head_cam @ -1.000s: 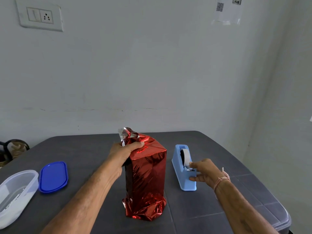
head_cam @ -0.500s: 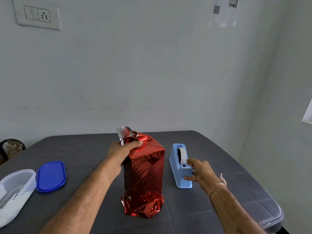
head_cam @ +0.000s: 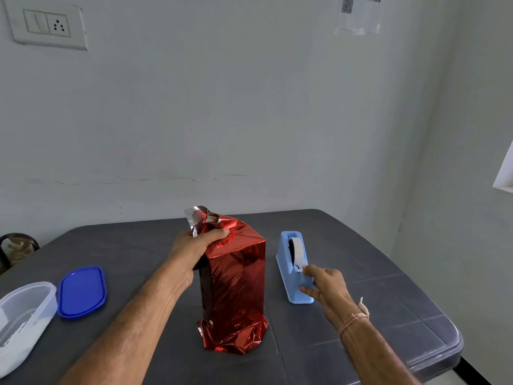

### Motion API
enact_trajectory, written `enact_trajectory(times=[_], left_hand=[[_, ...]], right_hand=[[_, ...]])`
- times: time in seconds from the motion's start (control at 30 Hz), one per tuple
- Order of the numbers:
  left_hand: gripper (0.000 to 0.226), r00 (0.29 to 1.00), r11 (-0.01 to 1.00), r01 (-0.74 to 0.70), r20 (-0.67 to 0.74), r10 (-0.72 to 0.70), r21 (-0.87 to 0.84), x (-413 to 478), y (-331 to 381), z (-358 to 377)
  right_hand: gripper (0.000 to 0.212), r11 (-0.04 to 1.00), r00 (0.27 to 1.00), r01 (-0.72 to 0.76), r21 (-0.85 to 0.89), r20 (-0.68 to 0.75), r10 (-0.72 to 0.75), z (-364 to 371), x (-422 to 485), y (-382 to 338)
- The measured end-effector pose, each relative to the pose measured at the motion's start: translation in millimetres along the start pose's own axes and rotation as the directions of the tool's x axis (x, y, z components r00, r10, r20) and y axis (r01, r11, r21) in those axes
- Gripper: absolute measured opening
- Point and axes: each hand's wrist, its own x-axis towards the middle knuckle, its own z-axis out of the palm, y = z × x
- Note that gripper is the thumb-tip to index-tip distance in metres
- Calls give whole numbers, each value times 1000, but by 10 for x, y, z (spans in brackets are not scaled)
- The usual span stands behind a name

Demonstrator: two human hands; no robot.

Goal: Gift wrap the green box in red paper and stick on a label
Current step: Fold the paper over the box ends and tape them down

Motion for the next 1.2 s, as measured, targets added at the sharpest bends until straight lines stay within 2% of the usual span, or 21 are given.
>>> enact_trajectory(times=[0.3, 0.57, 0.83, 0.97, 1.1, 1.2], left_hand=[[27, 1000, 1000, 4, -21, -3, 23, 17, -16, 3], [24, 1000, 999, 7, -28, -6, 35, 5, -22, 4], [27, 1000, 999, 2, -28, 0, 52, 21, -31, 1], [26, 1000, 999, 4, -26, -3, 54, 52, -40, 0], [28, 1000, 998, 5, -20, -4, 57, 85, -44, 4], [28, 1000, 999, 9, -25, -7, 52, 80, -57, 2]], right_hand=[[15, 997, 1000, 27, 66, -14, -27, 4, 40, 180], [31, 992, 996, 93, 82, -5, -93, -71, -52, 469], [21, 986, 992, 128, 107, 0, -129, -86, -127, 522], [22, 986, 984, 154, 71, -101, -146, -33, -33, 553], [17, 993, 990, 118, 26, -86, -116, -61, -20, 570], [14, 961, 965, 173, -214, -160, -209, -78, -46, 633]])
